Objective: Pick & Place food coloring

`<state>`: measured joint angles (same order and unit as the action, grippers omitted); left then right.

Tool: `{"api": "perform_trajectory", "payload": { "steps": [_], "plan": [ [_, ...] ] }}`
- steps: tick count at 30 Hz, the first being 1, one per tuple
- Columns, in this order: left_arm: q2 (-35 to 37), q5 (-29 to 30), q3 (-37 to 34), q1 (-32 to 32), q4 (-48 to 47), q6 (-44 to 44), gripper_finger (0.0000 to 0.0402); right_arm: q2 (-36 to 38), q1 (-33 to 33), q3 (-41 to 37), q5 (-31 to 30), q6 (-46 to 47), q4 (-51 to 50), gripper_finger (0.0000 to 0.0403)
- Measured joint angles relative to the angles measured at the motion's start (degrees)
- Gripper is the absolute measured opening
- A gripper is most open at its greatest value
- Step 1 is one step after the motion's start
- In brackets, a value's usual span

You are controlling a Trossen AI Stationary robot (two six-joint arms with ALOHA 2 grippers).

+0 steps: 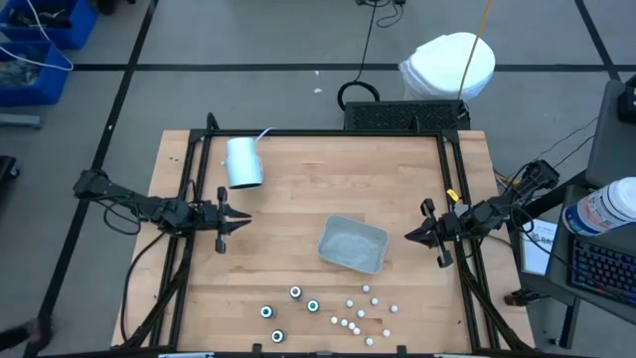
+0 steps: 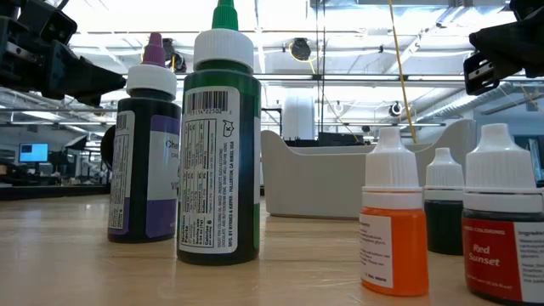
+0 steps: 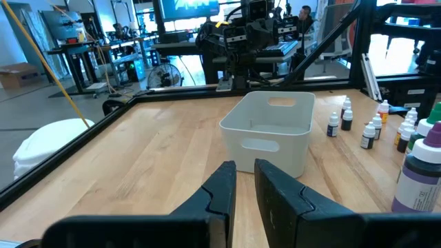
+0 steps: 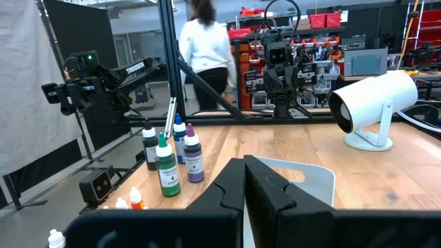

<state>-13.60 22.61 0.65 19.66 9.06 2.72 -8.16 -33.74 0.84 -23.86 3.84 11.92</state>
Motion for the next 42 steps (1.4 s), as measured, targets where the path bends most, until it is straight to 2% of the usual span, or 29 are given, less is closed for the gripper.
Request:
{"api": "perform_trajectory", "payload": {
  "steps": [42],
  "plan": [
    [-0.01, 0.00, 0.00, 0.00, 0.00, 0.00, 0.0063, 0.01, 0.01, 0.02, 0.00, 0.00, 0.01, 0.0000]
  ]
}}
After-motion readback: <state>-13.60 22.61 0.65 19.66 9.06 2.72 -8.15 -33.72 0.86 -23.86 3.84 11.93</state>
